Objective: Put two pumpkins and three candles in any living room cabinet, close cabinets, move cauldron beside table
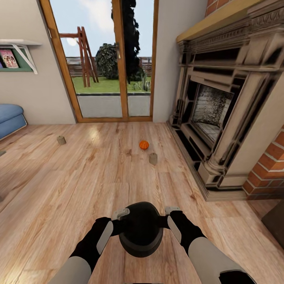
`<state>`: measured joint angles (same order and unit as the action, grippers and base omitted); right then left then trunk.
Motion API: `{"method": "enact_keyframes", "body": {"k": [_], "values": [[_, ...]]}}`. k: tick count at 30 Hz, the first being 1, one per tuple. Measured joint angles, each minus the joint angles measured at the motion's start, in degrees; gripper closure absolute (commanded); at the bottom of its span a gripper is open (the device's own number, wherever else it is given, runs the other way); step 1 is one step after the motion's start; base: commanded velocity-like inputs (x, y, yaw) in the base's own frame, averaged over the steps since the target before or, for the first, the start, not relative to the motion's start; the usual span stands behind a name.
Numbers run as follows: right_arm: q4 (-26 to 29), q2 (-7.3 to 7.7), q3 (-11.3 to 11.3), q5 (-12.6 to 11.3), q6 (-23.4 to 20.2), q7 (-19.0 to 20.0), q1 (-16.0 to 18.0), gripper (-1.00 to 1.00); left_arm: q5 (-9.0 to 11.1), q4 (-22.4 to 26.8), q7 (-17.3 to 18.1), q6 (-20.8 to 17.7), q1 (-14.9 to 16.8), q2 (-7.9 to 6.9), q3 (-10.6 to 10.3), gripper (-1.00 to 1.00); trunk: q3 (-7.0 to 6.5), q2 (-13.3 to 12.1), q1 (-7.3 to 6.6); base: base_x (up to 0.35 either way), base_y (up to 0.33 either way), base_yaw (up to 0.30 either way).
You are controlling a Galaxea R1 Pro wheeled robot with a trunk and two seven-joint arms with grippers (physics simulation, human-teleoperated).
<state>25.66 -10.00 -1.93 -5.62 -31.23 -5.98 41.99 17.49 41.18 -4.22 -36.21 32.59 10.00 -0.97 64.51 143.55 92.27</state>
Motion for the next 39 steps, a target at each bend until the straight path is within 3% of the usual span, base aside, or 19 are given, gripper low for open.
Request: {"method": "enact_keyframes", "body": {"k": [6, 24, 39], "values": [[0.0, 0.0, 0.0, -0.1, 0.0, 0.0, 0.0, -1.0, 0.0, 0.0, 0.0, 0.0, 0.0, 0.0, 0.0, -1.0, 0.0, 0.0, 0.0, 0.001, 0.0, 0.0], [0.0, 0.0, 0.0, 0.0, 0.0, 0.0, 0.0, -1.0, 0.0, 0.0, 0.0, 0.0, 0.0, 0.0, 0.0, -1.0, 3.98, 0.2, 0.47, 0.0, 0.0, 0.0], [0.0, 0.0, 0.0, -0.1, 0.0, 0.0, 0.0, -1.0, 0.0, 0.0, 0.0, 0.0, 0.0, 0.0, 0.0, -1.0, 3.99, 0.2, 0.46, 0.0, 0.0, 0.0]]}}
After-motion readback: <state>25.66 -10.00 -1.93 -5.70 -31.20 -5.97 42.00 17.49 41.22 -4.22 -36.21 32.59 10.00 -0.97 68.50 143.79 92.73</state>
